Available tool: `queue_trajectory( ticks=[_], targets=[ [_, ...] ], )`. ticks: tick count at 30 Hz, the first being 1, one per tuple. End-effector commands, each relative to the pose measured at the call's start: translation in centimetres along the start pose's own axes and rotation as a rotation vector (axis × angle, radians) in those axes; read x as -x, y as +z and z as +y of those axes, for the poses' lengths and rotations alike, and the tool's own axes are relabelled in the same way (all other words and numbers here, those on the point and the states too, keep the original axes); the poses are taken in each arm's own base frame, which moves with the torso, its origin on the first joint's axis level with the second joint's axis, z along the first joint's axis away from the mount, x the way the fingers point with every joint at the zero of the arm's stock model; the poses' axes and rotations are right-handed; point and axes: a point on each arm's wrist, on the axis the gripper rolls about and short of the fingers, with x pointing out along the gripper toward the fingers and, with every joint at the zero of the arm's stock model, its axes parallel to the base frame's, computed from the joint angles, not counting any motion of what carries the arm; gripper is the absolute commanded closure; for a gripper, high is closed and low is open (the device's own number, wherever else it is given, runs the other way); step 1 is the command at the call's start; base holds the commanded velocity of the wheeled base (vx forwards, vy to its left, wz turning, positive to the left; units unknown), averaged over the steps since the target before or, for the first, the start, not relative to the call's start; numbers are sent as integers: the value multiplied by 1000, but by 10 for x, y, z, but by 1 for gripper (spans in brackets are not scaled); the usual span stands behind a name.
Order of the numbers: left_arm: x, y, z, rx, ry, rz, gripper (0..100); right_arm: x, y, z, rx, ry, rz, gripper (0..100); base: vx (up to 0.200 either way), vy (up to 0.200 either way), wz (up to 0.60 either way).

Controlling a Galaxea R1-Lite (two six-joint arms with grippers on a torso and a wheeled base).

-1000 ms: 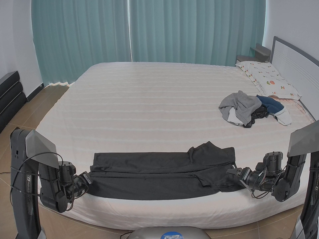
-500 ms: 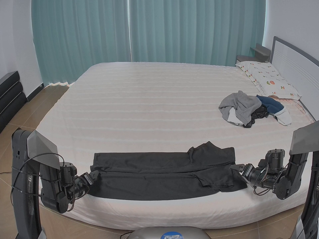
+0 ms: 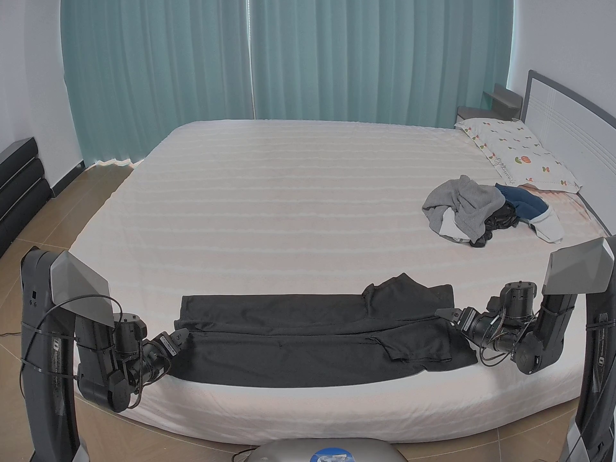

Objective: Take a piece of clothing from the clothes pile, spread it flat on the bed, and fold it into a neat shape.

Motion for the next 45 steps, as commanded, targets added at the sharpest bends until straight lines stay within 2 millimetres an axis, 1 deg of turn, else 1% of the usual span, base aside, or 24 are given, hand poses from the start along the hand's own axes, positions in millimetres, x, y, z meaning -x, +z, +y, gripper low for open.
queue_trajectory(
  ticks=[1,3,4,10,16,21,30,31,35,39,41,44,45],
  targets=[
    [0,0,0,1,-2,-3,0,-7,-4,-8,-2,15,30,0,0,0,0],
    [0,0,0,1,-2,-3,0,-6,-4,-9,-2,21,33,0,0,0,0],
    [0,0,0,1,0,-4,0,-6,-2,-12,3,16,27,100,0,0,0],
    [0,0,0,0,-1,-3,0,-7,-7,-17,74,5,43,100,0,0,0],
    [0,0,0,-1,0,-4,0,-1,-6,-20,71,-8,32,100,0,0,0],
    [0,0,0,-1,0,-4,0,5,0,-28,56,-28,8,100,0,0,0],
    [-1,1,-1,0,-5,-8,0,4,-2,-29,57,-29,17,100,0,0,0],
    [-1,1,-1,1,-4,-9,0,4,-2,-29,57,-29,17,0,0,0,0],
    [-3,4,0,7,-5,-20,0,5,-2,-29,56,-30,16,0,0,0,0],
    [-1,12,-1,38,-14,-48,0,7,2,-25,56,-13,-13,0,0,0,0],
    [3,22,-7,72,-40,-79,0,11,4,-23,60,-2,-29,0,0,0,0],
    [4,26,-11,92,-67,-91,0,11,5,-21,57,4,-36,0,0,0,0],
    [5,30,-15,110,-93,-92,0,13,8,-17,37,15,-53,0,0,0,0]
  ],
)
